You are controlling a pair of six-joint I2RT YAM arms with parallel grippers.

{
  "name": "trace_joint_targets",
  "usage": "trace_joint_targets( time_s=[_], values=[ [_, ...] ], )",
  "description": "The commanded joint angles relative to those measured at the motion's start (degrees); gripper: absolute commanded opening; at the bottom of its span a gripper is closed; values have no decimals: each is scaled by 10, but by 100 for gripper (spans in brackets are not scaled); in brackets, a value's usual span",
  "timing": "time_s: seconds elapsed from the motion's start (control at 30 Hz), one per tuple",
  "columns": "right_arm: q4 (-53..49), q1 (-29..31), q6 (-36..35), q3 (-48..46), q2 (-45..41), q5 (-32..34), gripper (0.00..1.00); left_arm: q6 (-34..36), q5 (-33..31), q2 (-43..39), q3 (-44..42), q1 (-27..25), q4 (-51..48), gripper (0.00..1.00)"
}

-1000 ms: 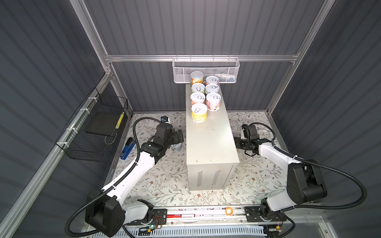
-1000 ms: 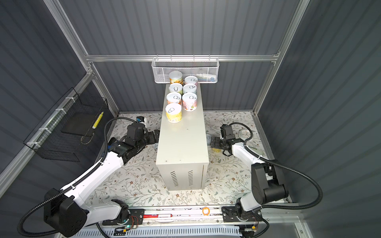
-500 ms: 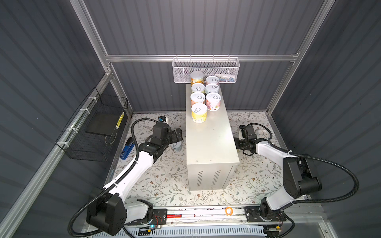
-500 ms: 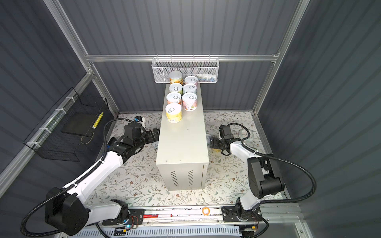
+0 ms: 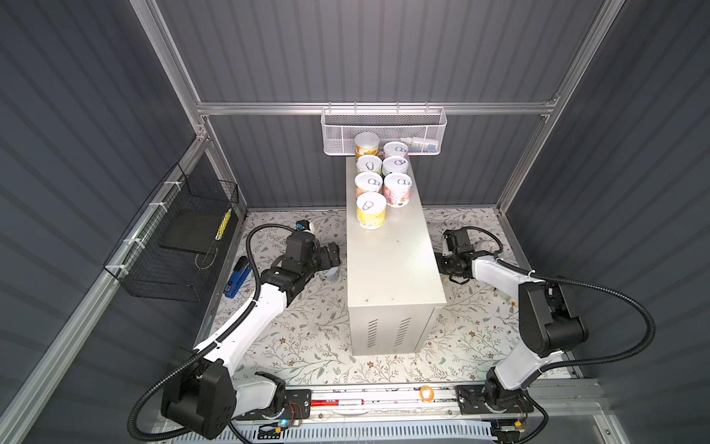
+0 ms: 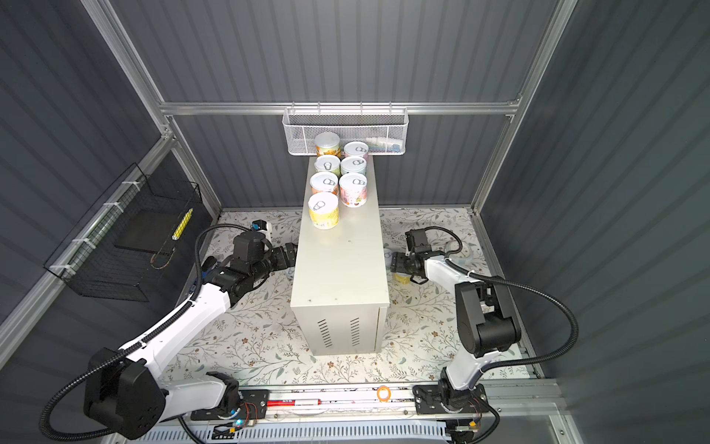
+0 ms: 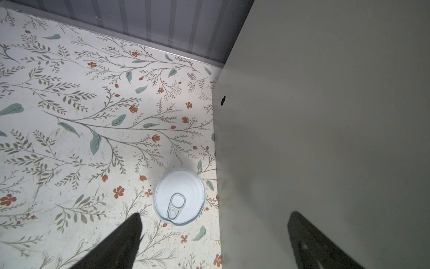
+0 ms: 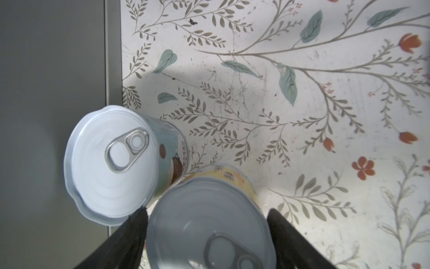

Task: Place and organize the canned foods onto the counter
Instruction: 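Lower the right gripper onto the yellow-labelled floor can and grasp it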

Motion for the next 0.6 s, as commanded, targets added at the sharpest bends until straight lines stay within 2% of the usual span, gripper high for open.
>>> trace_joint_targets(
  time_s=[0.0,0.33,0.57],
  values=[
    [-28,-2,0,6,4,3,83,-4,2,-7,-3,3,-2,99],
    [-54,-1,5,1,-5,19,83,-5,7,7,4,3,1,98],
    [-73,-1,9,48,48,25,83,-3,9,22,11,3,0,98]
  ],
)
